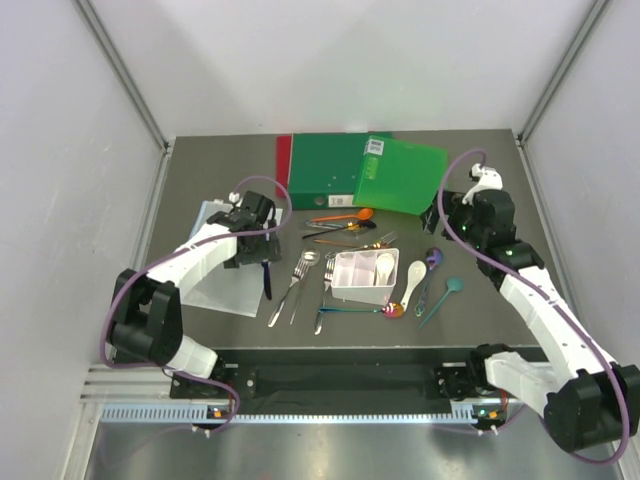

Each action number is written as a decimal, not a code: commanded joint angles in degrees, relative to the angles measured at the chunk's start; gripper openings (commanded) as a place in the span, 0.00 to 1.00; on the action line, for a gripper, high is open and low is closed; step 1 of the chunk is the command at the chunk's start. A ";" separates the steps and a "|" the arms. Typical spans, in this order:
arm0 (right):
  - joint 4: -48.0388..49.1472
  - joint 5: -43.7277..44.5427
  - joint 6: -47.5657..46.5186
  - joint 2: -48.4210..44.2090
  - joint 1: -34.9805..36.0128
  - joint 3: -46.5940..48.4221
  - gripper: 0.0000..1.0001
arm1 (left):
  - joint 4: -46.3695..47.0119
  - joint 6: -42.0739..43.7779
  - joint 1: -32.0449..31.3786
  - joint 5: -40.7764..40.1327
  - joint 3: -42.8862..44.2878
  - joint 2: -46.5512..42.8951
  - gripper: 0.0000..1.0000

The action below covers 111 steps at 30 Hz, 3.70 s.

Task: Sort the eating utensils into containers
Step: Pick up the spoon from the center of the board.

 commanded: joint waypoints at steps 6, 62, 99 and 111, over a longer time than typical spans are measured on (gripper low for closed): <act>-7.14 3.56 7.58 -2.90 -4.45 -9.58 0.89 | 3.63 0.91 -0.15 3.46 -0.25 -2.00 0.96; -18.83 5.47 19.90 23.99 -9.02 -9.33 0.27 | 4.60 1.70 -0.15 8.55 -1.04 -2.96 0.97; -33.95 17.41 16.03 6.95 0.55 9.03 0.00 | 5.22 1.87 -0.06 9.80 -1.57 -3.58 0.96; -31.15 25.42 7.33 8.71 15.75 26.18 0.00 | 5.13 1.00 -0.15 7.51 -1.75 -3.23 0.96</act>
